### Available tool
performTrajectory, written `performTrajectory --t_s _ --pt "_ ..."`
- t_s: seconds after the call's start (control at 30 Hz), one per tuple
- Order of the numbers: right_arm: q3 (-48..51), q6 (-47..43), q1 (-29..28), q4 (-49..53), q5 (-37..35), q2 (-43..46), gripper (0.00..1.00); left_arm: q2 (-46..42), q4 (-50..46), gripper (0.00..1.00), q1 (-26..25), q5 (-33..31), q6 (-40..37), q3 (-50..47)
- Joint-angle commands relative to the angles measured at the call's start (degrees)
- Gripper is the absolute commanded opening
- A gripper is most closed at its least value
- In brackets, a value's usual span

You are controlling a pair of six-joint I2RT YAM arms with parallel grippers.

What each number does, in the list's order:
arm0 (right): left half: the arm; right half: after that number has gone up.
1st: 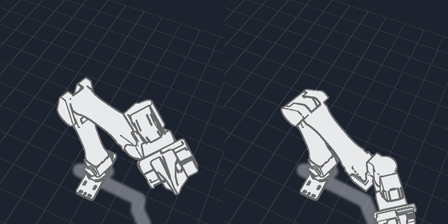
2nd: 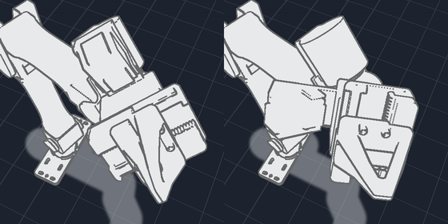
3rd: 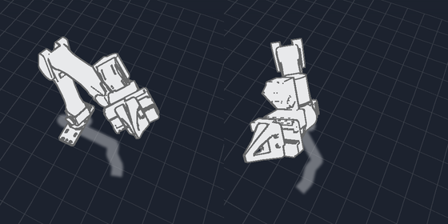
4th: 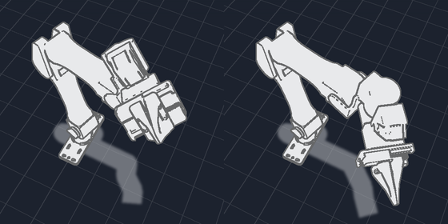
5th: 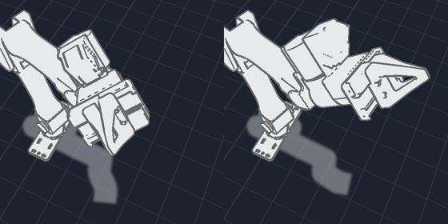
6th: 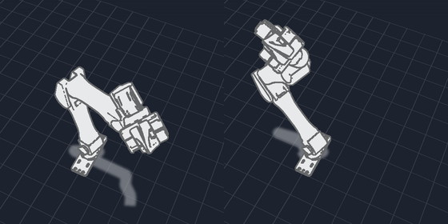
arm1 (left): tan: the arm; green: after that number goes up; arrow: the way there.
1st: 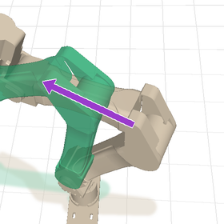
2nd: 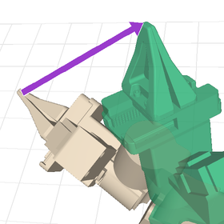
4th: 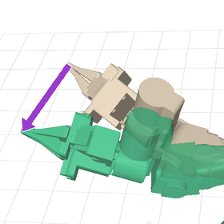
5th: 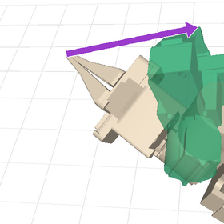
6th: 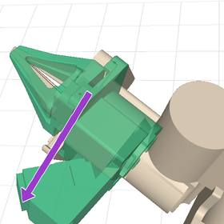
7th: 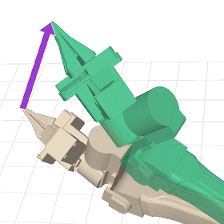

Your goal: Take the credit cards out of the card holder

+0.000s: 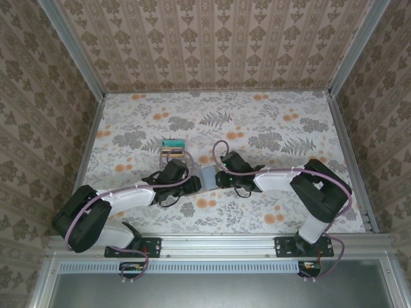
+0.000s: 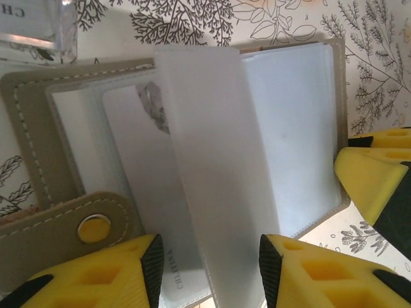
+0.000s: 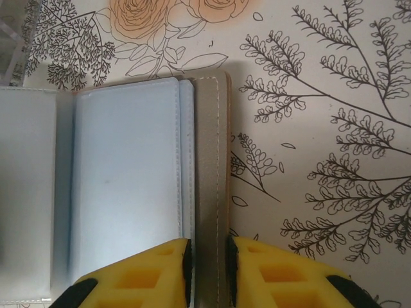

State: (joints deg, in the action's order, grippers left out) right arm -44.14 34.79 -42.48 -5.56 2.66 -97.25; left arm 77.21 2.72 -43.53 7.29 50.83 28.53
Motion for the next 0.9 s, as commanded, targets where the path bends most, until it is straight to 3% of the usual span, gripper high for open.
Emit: performTrajectory --t_s 0.0,0.17,0.27,0.67,0.87 --pt "0.8 1.1 -1.1 0.4 1.8 -1.9 0.25 0.1 1.8 0.49 -0.5 0.5 0.3 0.2" --pt "1.1 1.3 -1.1 0.1 1.8 -1.8 0.25 -0.5 1.6 0.62 -0.5 0.4 0.0 0.7" --pt "1.2 1.5 -1.2 0.0 1.7 -1.9 0.25 -1.5 1.4 0.66 -0.6 0.4 -0.7 1.1" --pt "4.4 6.0 -1.2 -4.4 2.9 -1.2 0.25 2.4 3.1 0.48 -2.1 2.1 -2.7 6.6" --pt "6.2 6.5 -1.2 -3.8 -0.3 1.5 0.26 5.9 4.9 0.46 -3.1 3.3 -1.8 7.9"
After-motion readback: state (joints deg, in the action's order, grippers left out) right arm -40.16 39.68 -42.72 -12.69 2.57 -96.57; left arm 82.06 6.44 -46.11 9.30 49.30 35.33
